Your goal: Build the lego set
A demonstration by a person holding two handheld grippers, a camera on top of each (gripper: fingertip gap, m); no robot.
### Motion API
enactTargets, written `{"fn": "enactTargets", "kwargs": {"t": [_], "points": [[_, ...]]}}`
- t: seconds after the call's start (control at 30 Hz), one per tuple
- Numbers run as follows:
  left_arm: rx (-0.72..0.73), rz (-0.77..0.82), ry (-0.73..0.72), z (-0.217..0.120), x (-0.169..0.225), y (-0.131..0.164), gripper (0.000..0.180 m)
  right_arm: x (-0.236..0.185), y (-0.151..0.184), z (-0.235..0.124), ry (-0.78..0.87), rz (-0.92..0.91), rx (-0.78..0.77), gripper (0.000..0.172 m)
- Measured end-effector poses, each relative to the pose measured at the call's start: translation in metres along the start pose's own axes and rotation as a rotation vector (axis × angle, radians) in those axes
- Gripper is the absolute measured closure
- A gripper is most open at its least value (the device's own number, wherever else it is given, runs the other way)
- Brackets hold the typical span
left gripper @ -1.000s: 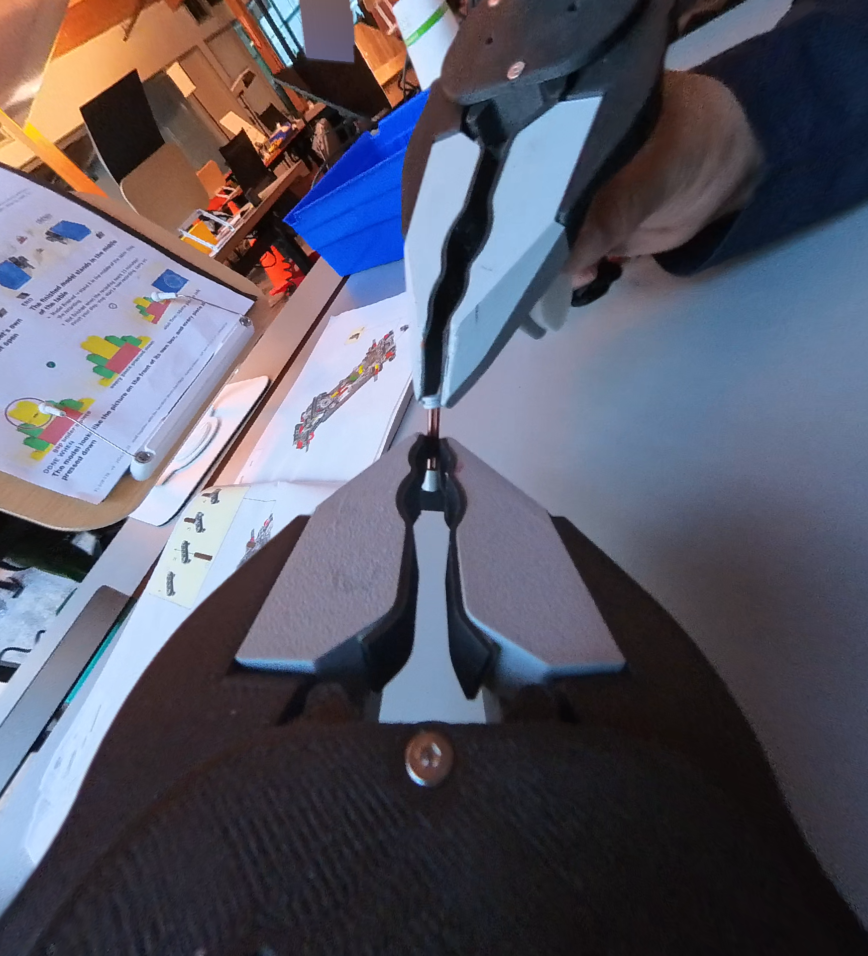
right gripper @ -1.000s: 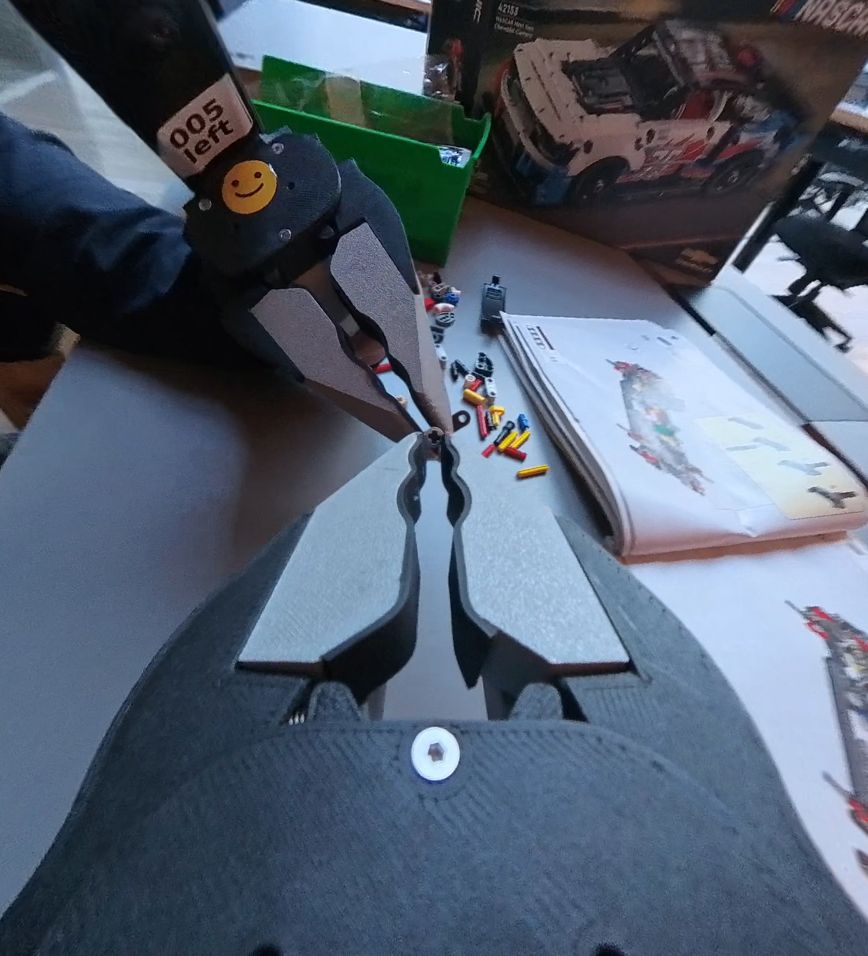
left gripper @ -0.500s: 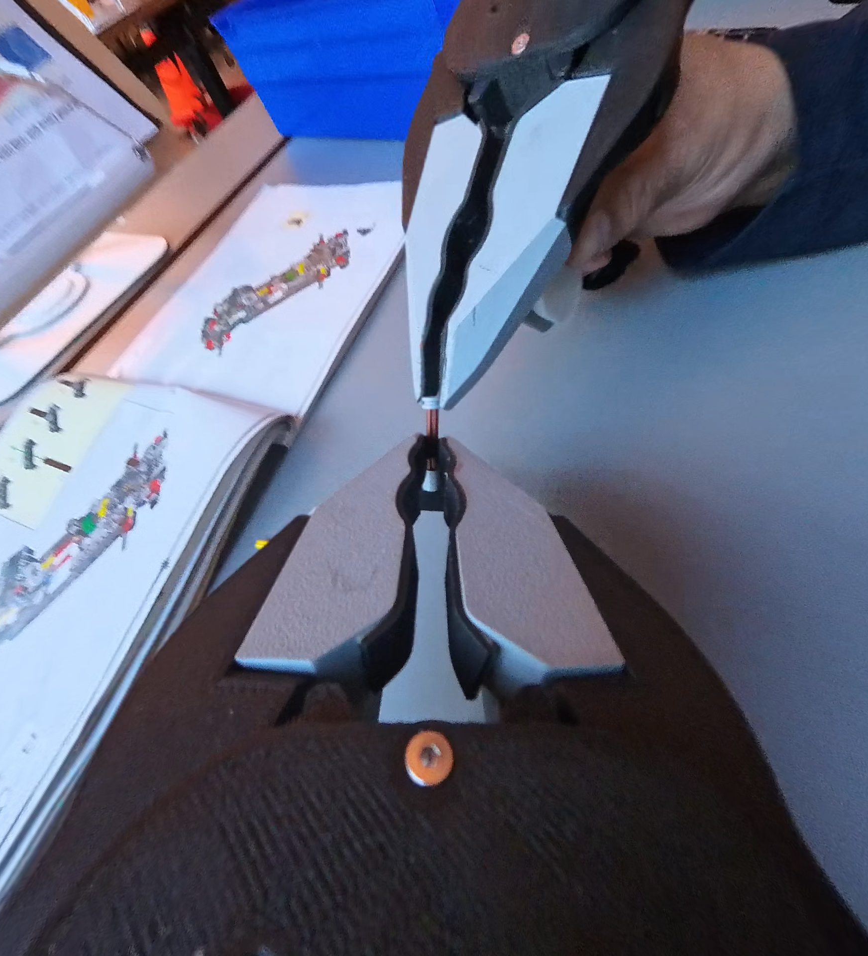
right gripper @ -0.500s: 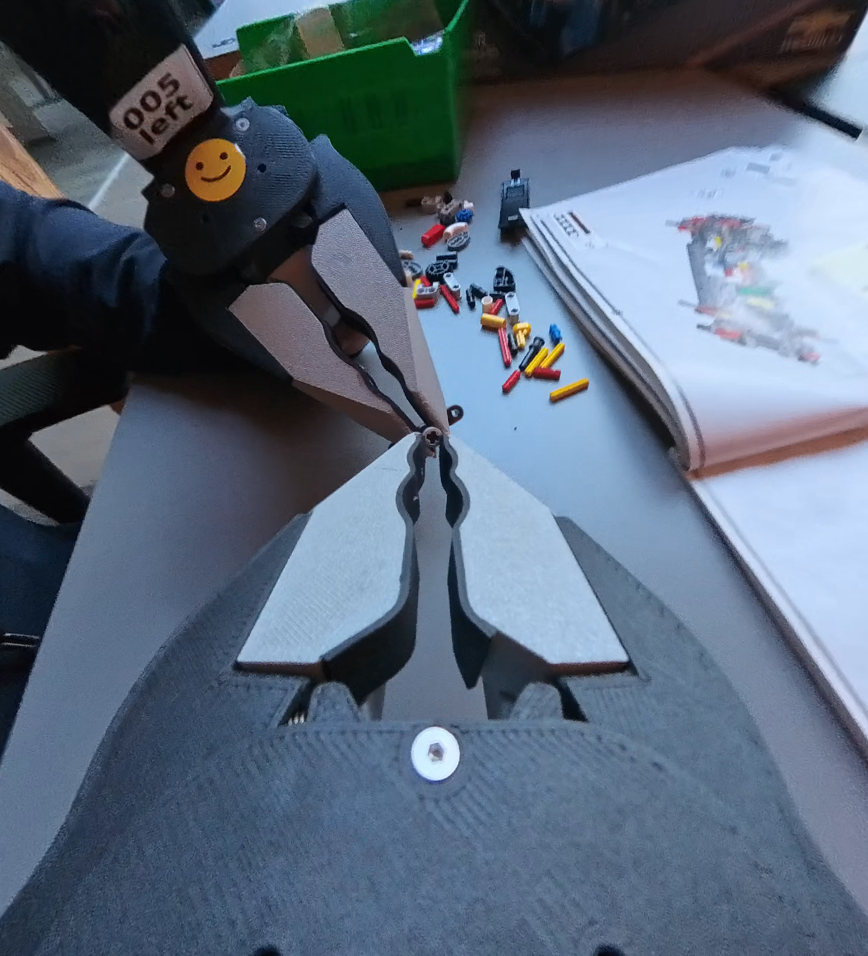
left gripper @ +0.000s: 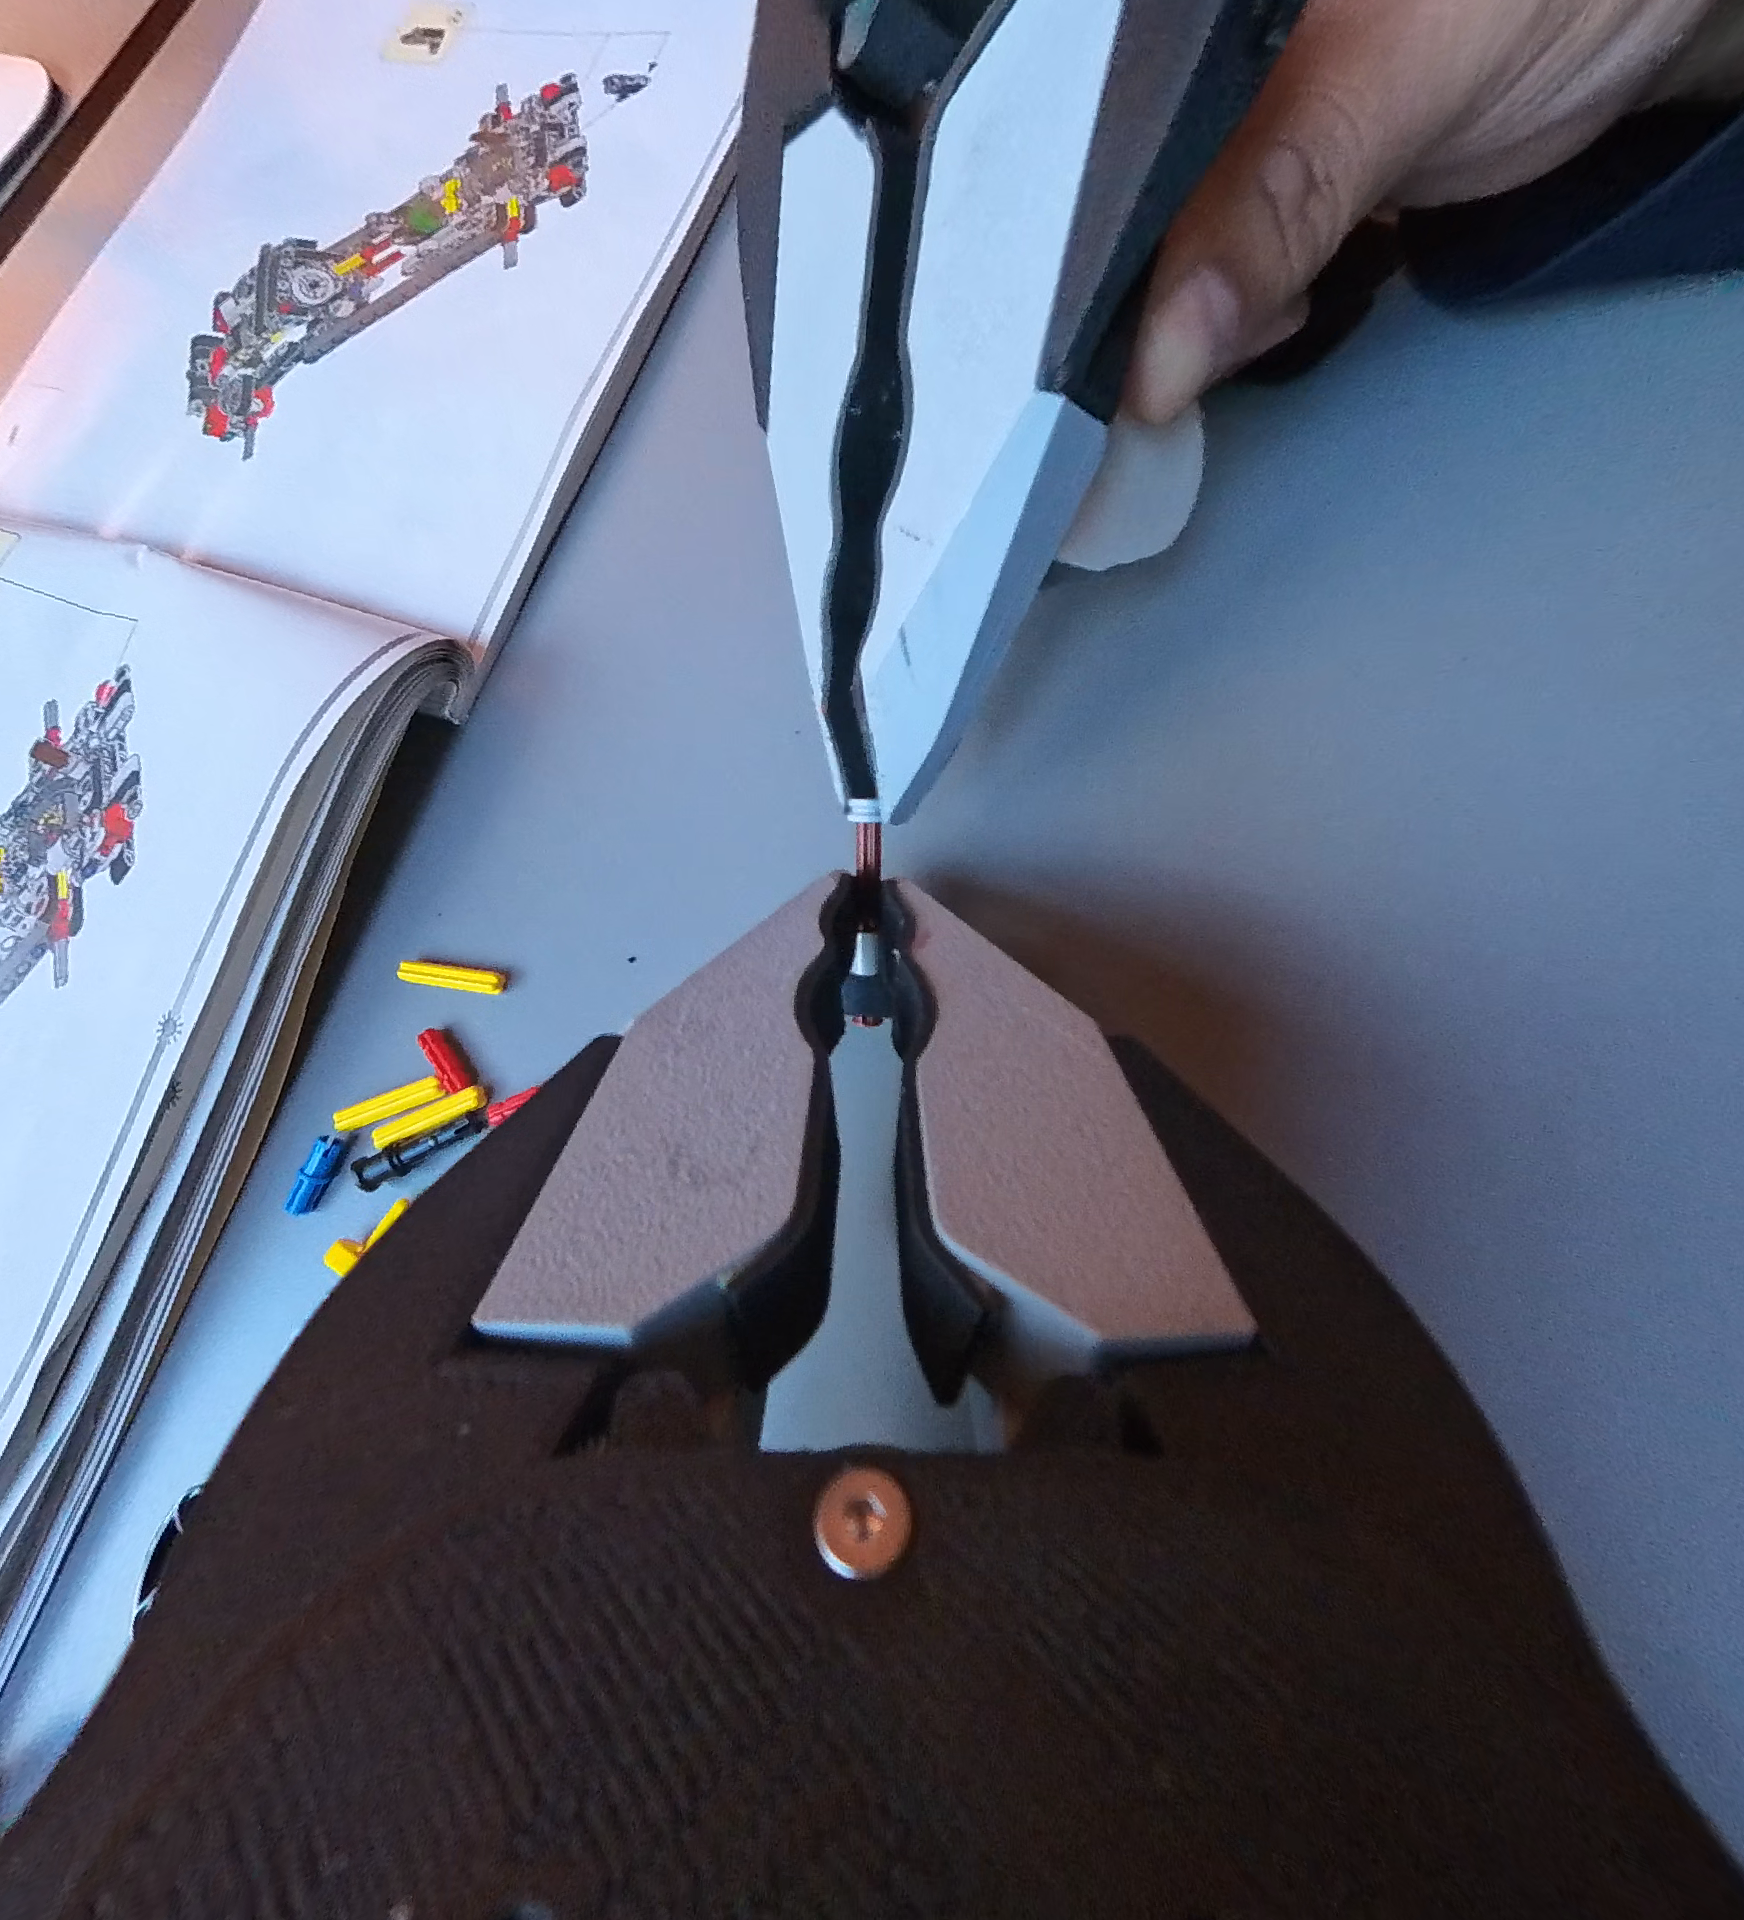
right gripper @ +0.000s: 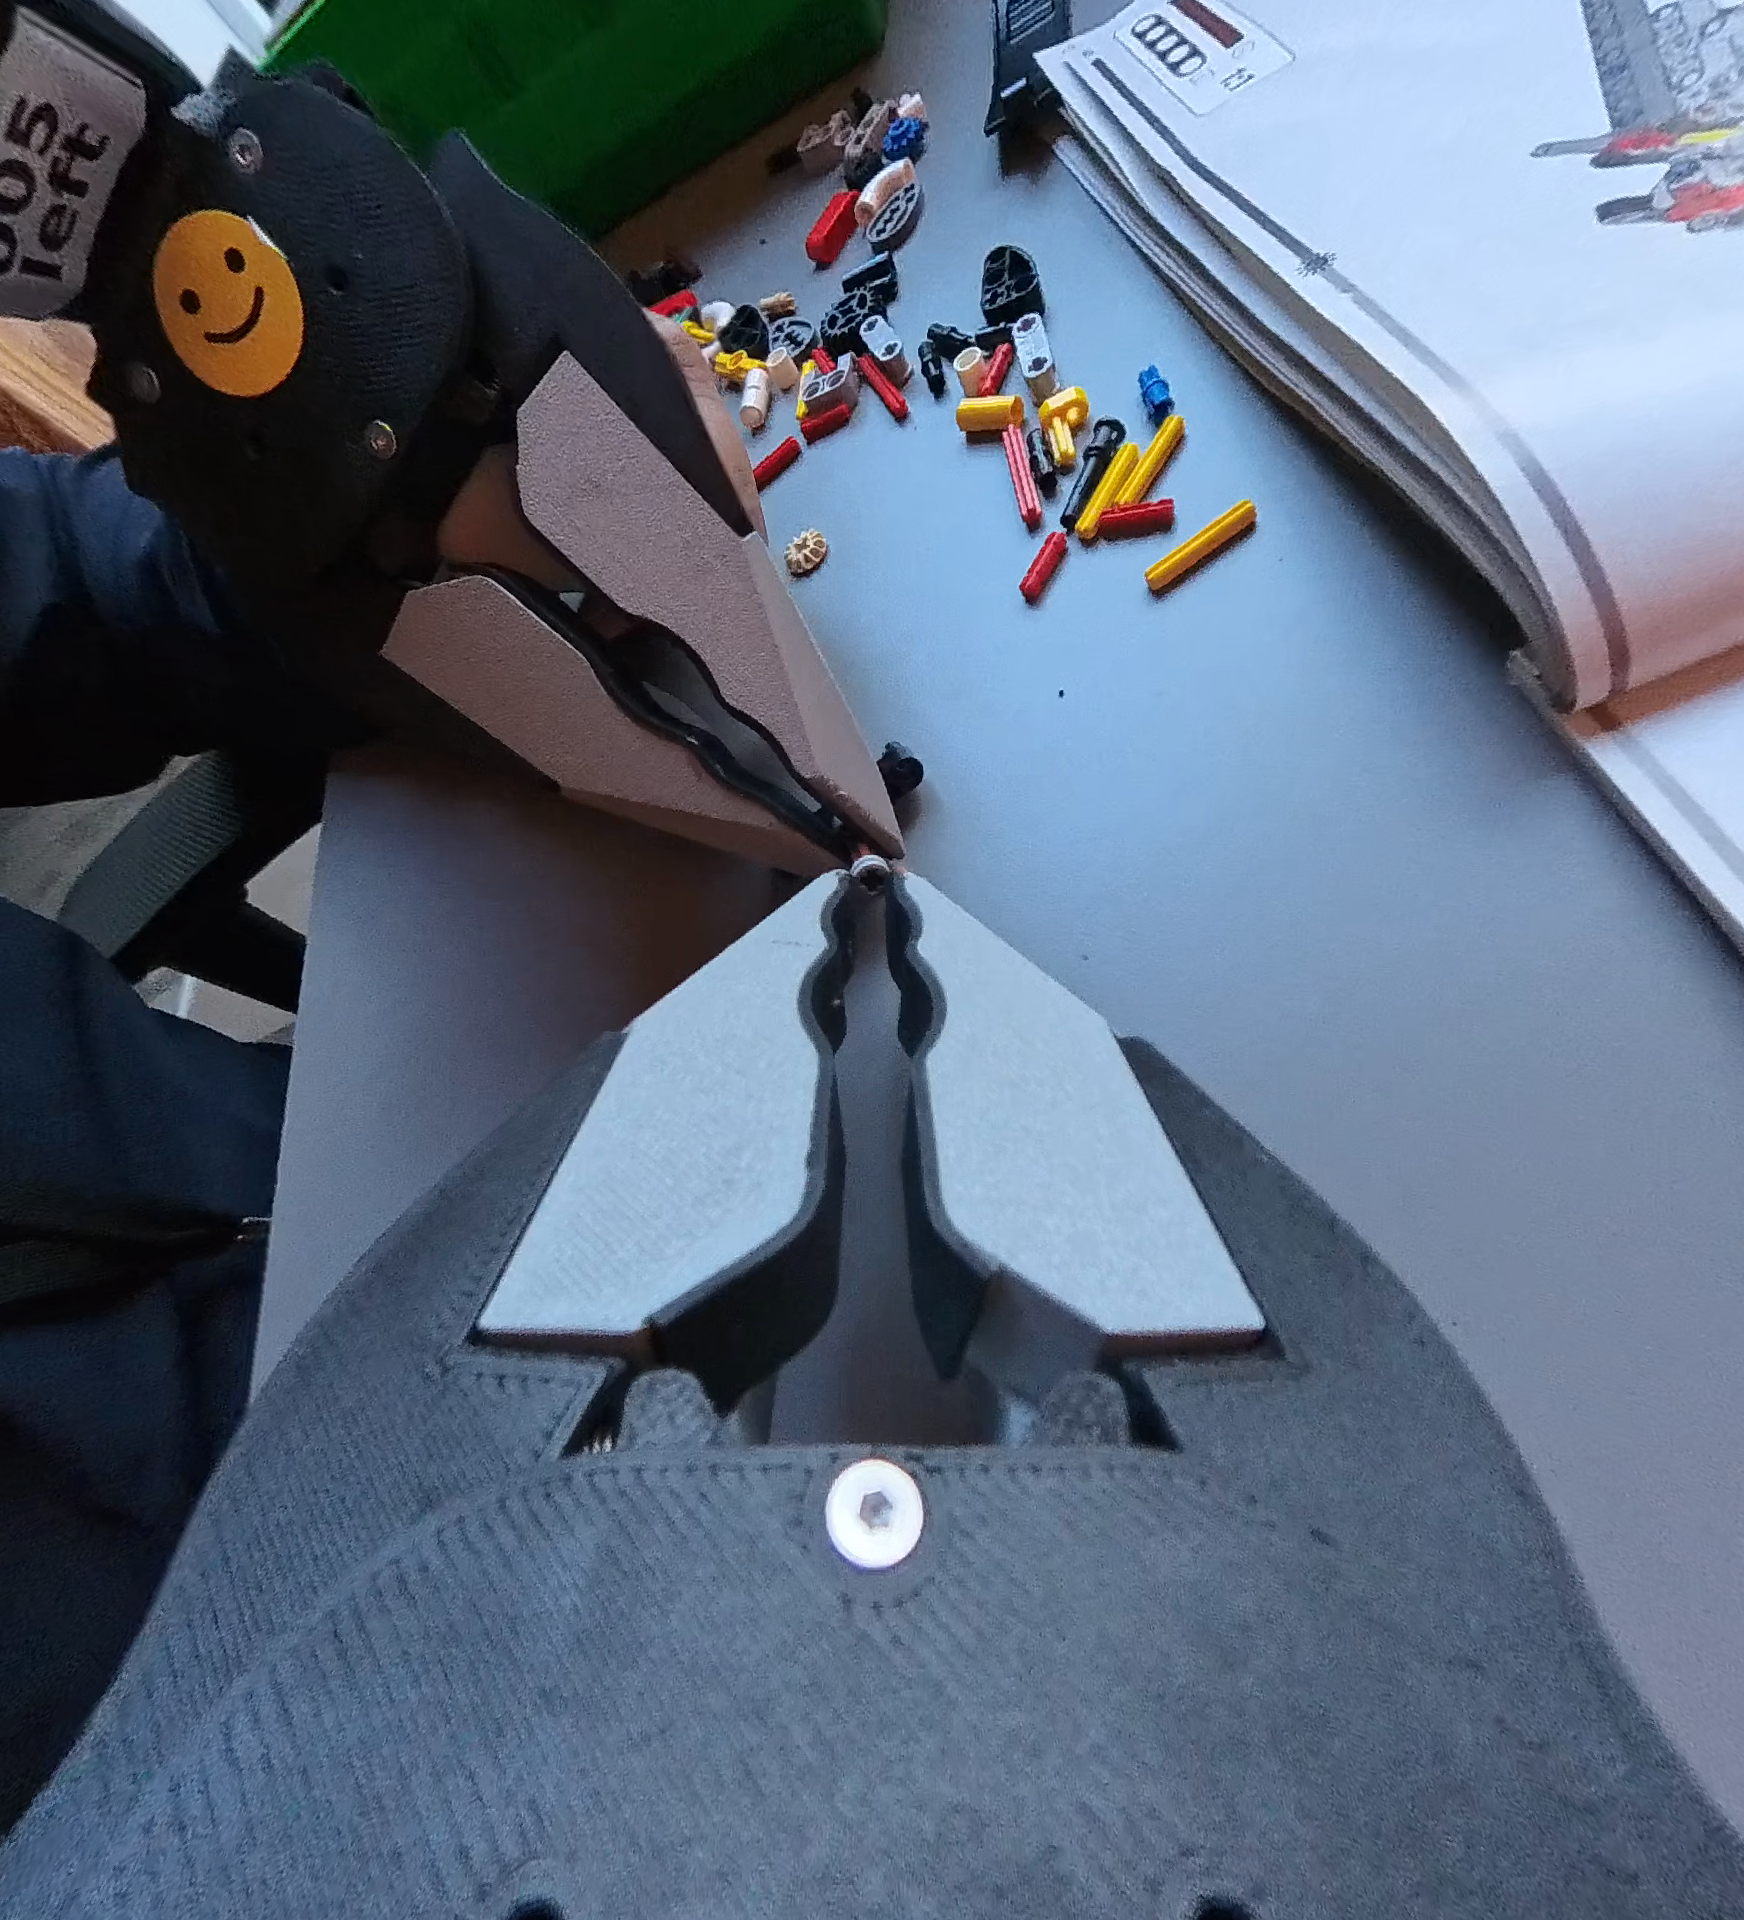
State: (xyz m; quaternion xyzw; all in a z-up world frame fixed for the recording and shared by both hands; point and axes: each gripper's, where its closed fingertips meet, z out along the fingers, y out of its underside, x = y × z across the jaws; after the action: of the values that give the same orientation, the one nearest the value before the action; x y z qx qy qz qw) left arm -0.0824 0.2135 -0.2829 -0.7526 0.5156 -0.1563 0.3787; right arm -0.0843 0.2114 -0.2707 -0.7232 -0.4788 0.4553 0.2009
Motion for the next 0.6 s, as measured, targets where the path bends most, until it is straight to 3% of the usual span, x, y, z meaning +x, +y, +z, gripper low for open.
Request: {"fn": "enactTargets", "kwargs": {"t": [0.6], "points": [[-0.022,0.071,0.026,-0.0016,0.0027,0.0023,0.179,-0.002,0.004,0.0048,-0.065,0.026,-0.056,0.168]]}}
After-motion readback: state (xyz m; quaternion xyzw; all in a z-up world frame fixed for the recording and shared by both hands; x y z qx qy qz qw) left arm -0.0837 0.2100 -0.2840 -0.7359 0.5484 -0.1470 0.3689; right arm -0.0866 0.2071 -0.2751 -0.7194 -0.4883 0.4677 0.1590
